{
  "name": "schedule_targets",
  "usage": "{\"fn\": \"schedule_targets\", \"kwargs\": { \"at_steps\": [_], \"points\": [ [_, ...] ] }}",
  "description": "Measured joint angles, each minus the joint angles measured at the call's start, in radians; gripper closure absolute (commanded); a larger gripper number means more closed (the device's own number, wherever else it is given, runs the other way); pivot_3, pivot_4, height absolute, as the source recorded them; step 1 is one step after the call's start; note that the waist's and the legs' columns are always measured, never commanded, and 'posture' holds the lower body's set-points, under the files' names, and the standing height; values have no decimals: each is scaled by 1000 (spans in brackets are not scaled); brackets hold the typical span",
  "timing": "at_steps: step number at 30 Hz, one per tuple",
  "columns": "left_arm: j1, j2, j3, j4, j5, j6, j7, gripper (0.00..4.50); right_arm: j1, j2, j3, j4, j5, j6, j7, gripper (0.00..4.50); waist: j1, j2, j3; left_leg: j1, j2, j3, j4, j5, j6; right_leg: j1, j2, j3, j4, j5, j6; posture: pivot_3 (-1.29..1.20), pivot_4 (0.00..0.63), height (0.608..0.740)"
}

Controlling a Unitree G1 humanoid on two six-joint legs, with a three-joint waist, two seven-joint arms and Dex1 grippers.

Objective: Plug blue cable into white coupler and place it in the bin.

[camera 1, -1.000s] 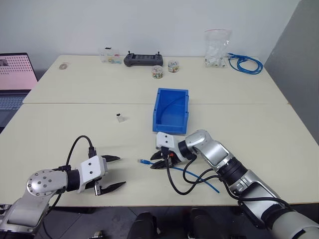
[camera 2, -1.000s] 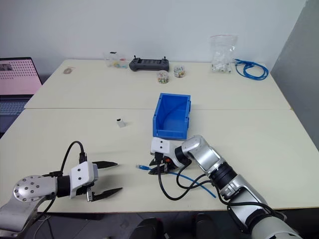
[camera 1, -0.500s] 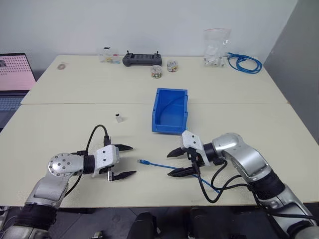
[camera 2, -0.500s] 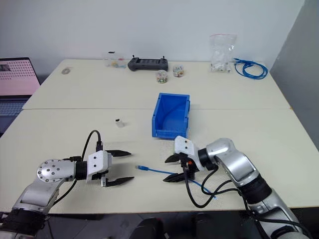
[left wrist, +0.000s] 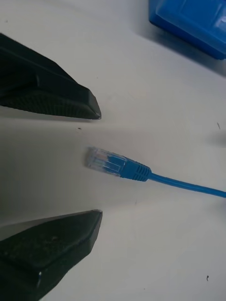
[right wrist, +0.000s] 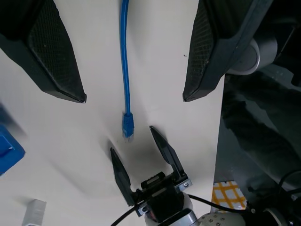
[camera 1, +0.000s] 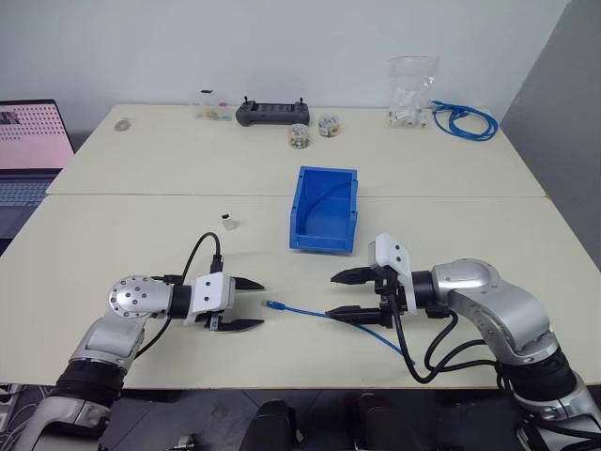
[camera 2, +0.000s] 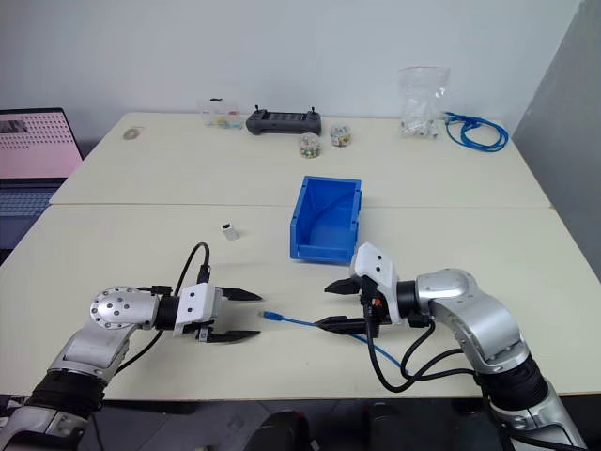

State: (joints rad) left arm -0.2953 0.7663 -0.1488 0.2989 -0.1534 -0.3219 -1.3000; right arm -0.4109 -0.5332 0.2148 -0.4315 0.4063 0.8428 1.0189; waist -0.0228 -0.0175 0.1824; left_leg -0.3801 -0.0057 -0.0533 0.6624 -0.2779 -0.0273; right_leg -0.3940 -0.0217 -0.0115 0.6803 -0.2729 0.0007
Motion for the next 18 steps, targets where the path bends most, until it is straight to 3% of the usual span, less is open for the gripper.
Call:
{"fn": "schedule_targets", "kwargs": {
  "at_steps": [18],
  "points": [
    [-52,-7,-68,32,10,-20,-83,4086,57,-69,-43,-97,122,17,-67,1001,3,2,-1,2,0,-1,0,0,0,3,0,0,-1,-2,4,0,150,740]
  ]
}}
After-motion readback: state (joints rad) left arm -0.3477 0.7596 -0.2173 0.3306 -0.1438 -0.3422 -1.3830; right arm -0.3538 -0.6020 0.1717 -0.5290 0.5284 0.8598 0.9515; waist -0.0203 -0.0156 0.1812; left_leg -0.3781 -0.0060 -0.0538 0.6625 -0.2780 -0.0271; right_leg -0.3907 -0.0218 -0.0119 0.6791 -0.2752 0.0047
